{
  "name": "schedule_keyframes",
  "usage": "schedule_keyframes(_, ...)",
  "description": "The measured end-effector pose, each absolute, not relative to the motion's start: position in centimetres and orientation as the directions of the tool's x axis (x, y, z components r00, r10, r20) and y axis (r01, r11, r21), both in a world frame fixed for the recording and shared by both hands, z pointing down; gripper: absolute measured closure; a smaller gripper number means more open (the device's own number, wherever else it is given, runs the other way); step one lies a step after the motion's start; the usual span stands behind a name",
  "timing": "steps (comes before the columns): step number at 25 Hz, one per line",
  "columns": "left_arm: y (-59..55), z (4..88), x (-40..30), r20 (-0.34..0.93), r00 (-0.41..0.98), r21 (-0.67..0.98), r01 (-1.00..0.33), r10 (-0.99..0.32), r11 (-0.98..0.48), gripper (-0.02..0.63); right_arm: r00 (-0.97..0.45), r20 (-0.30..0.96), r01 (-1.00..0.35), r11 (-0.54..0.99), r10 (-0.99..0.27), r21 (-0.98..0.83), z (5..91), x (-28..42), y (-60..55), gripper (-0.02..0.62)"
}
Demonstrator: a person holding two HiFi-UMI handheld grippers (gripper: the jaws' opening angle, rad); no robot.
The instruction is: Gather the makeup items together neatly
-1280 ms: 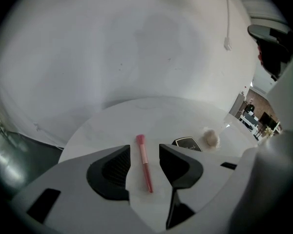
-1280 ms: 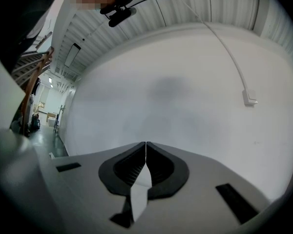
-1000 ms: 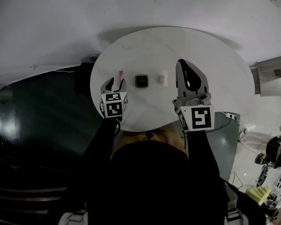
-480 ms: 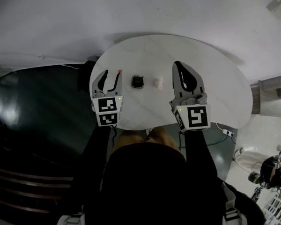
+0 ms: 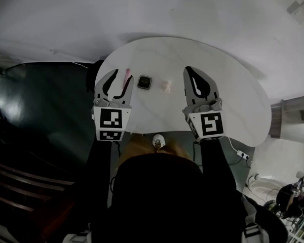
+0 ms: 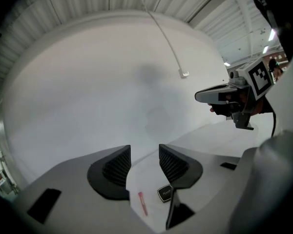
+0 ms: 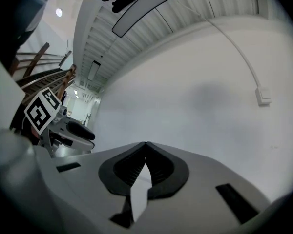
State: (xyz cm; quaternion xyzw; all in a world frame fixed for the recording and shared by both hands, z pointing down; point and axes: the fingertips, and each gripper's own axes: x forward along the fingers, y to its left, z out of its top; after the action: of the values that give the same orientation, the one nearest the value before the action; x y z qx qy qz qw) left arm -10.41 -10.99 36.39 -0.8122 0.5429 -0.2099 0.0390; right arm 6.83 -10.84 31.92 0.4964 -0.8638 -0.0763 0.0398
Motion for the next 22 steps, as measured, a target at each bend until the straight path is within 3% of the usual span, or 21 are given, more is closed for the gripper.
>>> schedule_keyframes(12,-7.0,33.6,-6.9,0.273,0.379,-0.382,-0.801,-0.884,-0.461,0.419,-0.602,0.0,-0.767,0.578,-0.798,0.279,31.4,6.0,-8.3,0.568)
schedule_keyframes(22,-7.0,34.4,-6.2,0.289,0.384,-0.381,-0.794,-0.877,-0.473,0.539,-0.617,-0.001,-0.756,0.593,-0.787,0.277,31.7,6.2,-8.3,0.568)
